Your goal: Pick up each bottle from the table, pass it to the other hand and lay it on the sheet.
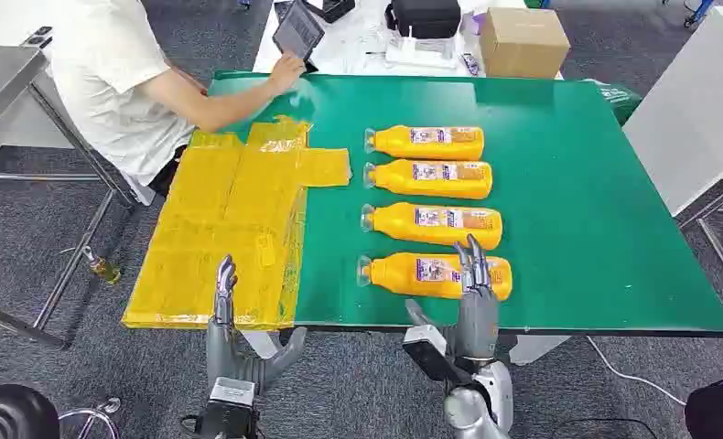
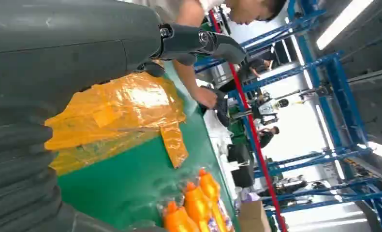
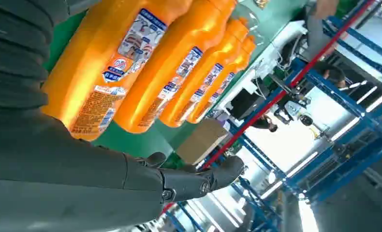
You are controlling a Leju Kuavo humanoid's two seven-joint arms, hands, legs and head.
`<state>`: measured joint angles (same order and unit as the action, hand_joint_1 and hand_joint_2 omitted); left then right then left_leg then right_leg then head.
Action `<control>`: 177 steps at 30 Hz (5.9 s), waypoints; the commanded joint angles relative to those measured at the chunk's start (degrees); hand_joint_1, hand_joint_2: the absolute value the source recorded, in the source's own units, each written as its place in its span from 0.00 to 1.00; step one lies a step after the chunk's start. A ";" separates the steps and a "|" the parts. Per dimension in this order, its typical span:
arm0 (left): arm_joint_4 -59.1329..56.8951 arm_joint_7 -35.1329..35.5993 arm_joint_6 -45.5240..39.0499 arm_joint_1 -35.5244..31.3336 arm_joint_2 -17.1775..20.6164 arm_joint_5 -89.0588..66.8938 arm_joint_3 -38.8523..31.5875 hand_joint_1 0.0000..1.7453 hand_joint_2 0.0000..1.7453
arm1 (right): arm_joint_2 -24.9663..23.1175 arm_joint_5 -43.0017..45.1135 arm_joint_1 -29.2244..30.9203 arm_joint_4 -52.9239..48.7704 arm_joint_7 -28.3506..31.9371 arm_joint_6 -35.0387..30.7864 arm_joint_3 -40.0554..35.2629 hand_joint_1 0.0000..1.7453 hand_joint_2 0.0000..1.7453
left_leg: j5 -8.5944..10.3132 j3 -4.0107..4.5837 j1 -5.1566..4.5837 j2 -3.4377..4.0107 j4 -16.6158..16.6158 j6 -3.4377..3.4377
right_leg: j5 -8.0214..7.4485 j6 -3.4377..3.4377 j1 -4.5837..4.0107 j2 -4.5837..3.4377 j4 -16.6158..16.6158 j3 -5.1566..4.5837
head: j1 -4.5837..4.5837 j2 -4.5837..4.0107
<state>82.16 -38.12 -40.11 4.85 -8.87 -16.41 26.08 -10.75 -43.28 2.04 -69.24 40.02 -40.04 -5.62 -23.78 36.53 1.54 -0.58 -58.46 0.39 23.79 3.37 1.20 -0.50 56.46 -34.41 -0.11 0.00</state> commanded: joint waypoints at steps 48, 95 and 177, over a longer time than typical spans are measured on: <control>3.99 13.18 7.89 -0.14 1.07 5.28 -0.52 0.00 1.00 | 17.15 -23.44 18.72 27.20 -36.75 15.39 -12.43 0.82 1.00 | 0.01 -0.35 -0.02 0.03 0.03 -0.13 | -0.01 -0.07 -0.02 0.05 -0.06 0.36 | -0.02 0.00; 1.53 15.08 22.56 -3.02 4.53 38.39 5.84 0.00 1.00 | 4.50 22.75 10.55 9.97 -11.48 26.75 -25.55 1.00 1.00 | -0.31 -0.82 0.03 0.41 0.11 -0.08 | 0.11 -0.22 -0.09 -0.39 -0.08 0.66 | -0.02 0.00; -16.42 27.54 17.24 -16.33 14.00 -41.75 -6.56 1.00 1.00 | -5.01 -6.80 1.56 -1.28 -0.02 0.04 -4.47 0.00 0.00 | -0.19 -0.70 0.02 0.10 0.14 -0.04 | 0.16 -0.27 -0.07 -0.04 -0.04 0.54 | -0.02 0.00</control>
<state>81.85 -16.96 -33.55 -1.00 0.64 -52.29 15.17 -14.82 -50.60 2.93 -69.79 39.80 -40.09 -12.09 -23.97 36.13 1.61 -0.28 -58.45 0.47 23.85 3.29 1.13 -0.86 56.47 -34.24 -0.13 0.00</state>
